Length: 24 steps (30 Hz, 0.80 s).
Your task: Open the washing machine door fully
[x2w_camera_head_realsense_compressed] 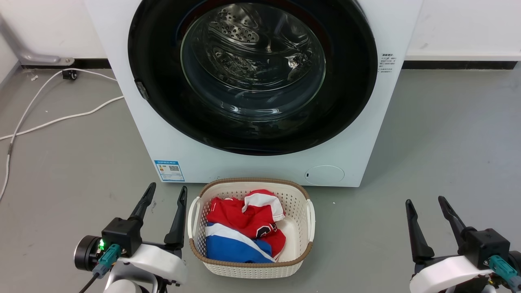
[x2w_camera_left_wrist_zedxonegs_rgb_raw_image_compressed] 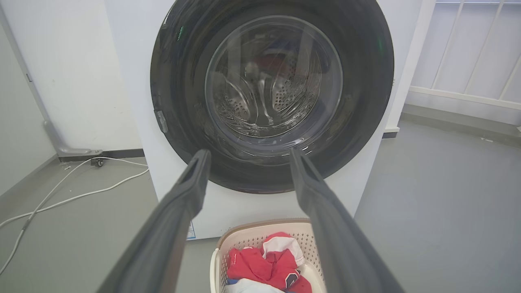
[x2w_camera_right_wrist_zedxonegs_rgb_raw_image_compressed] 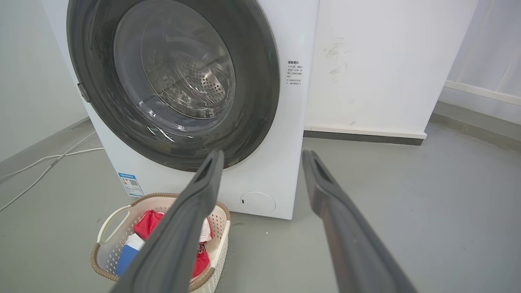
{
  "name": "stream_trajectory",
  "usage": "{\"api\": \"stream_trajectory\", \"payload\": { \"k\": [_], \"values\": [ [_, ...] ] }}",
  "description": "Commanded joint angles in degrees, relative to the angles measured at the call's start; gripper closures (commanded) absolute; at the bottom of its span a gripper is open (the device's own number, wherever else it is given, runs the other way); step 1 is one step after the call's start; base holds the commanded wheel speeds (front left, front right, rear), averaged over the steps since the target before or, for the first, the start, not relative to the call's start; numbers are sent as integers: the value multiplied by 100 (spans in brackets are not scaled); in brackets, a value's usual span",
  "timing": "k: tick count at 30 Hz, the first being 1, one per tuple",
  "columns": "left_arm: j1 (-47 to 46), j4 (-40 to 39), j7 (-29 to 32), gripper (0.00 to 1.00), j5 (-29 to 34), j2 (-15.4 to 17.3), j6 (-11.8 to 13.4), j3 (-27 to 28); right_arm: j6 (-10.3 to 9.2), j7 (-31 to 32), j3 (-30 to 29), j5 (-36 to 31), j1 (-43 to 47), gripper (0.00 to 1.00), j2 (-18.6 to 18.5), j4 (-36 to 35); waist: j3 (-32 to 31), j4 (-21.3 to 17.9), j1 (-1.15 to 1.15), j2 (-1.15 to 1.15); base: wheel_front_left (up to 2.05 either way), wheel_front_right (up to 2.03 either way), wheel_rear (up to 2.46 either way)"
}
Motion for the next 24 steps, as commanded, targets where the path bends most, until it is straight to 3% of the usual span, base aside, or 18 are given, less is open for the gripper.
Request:
{"api": "stream_trajectory", "payload": {
  "k": [1, 5, 6, 7, 8, 13, 17, 20, 24],
  "values": [
    [-47, 22, -15, 0, 10, -7, -2, 8, -2, -37, 7, 9, -57, 0, 19, 30, 0, 2, 0, 0, 0, 0, 0],
    [-66, 32, -15, 0, 28, -4, -4, 17, -2, -50, 1, 55, -82, 0, 19, 60, 1, 3, 0, 0, 0, 0, 0],
    [-67, 34, -15, 0, 34, -3, -4, 19, -2, -50, -4, 81, -86, 42, 19, 70, 1, 2, 0, 0, 0, 0, 0],
    [-67, 34, -15, 0, 34, -3, -4, 19, -2, -50, -4, 81, -86, 42, 19, 70, 1, 2, 0, 0, 0, 0, 0],
    [-68, 39, -15, 0, 30, -4, -5, 24, -2, -4, 24, 190, -75, 100, 20, 108, -1, 0, 0, 0, 0, 0, 0],
    [-58, 42, -15, 0, 34, -11, -5, 43, -2, -5, -8, 358, -71, 100, 19, 148, -1, -10, 0, 0, 0, 0, 0],
    [-44, 42, -15, 0, 26, -17, -6, 64, -2, -25, -32, 969, -104, 100, 19, 222, -2, -23, 0, 0, 0, 0, 0],
    [-39, 38, -15, 0, 18, -23, -7, 77, -1, -30, 46, 2462, -126, 100, 19, 366, -2, -26, 0, 0, 0, 0, 0],
    [-49, 28, -15, 0, 23, -30, -8, 84, -1, -1, 196, 4938, -234, 100, 10, 528, 13, -28, 0, 0, 0, 0, 0]
  ]
}}
